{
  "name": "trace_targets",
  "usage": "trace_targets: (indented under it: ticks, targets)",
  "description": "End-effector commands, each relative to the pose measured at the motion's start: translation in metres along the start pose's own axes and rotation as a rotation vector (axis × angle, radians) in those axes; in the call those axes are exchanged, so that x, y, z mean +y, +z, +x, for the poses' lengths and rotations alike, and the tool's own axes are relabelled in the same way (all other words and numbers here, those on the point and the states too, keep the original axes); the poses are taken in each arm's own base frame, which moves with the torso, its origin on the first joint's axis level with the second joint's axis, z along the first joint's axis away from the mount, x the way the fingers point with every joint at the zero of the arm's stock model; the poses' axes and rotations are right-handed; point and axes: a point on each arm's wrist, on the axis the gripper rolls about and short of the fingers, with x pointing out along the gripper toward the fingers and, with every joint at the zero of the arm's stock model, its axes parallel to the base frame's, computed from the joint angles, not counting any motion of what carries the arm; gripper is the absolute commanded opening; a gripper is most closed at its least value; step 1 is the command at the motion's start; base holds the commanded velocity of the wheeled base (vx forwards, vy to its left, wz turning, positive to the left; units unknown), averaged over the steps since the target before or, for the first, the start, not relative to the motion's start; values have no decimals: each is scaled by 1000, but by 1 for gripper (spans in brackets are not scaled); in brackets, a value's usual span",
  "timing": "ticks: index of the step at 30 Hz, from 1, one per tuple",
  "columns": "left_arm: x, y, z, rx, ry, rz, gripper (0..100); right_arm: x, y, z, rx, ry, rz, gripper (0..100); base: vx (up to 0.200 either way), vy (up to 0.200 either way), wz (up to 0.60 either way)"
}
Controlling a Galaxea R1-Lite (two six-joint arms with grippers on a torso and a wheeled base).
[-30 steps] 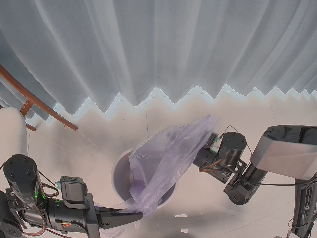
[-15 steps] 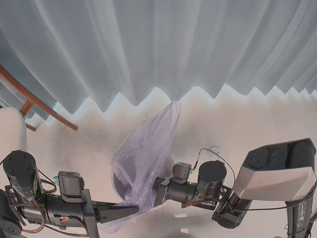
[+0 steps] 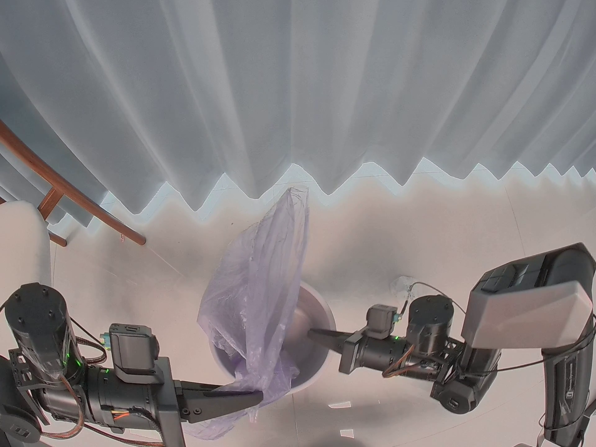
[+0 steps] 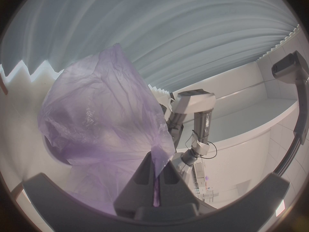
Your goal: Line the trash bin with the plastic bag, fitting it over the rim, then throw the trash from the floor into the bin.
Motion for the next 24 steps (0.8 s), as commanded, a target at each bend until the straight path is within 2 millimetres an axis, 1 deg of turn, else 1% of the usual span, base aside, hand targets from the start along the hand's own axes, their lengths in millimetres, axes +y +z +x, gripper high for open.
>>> trace_targets:
  ticks: [1, 5, 12, 13, 14, 16, 18, 21, 24]
  targets:
    - [-5, -3, 0, 28, -59, 9, 0, -37, 36, -12, -144, -104, -79, 0, 0, 0, 0]
    - [-7, -6, -3, 45, -93, 11, 0, -40, 49, -12, -202, -121, -91, 0, 0, 0, 0]
    - [-8, -7, -5, 41, -98, 14, 0, -40, 55, -3, -229, -104, -108, 0, 0, 0, 0]
    - [-8, -7, -5, 39, -99, 14, 0, -39, 60, 4, -254, -91, -121, 0, 0, 0, 0]
    - [-8, -7, -5, 39, -99, 14, 0, -39, 61, 4, -258, -89, -123, 0, 0, 0, 0]
    - [-9, -7, -5, 40, -104, 14, 0, -31, 70, 16, -298, -46, -142, 0, 0, 0, 0]
    - [-9, -7, -5, 45, -112, 15, 0, -27, 73, 25, -315, -19, -151, 0, 0, 0, 0]
    - [-10, -7, -5, 50, -122, 14, 0, -22, 70, 42, -324, 19, -164, 0, 0, 0, 0]
    - [-10, -8, -5, 58, -134, 13, 0, -22, 71, 60, -351, 53, -182, 0, 0, 0, 0]
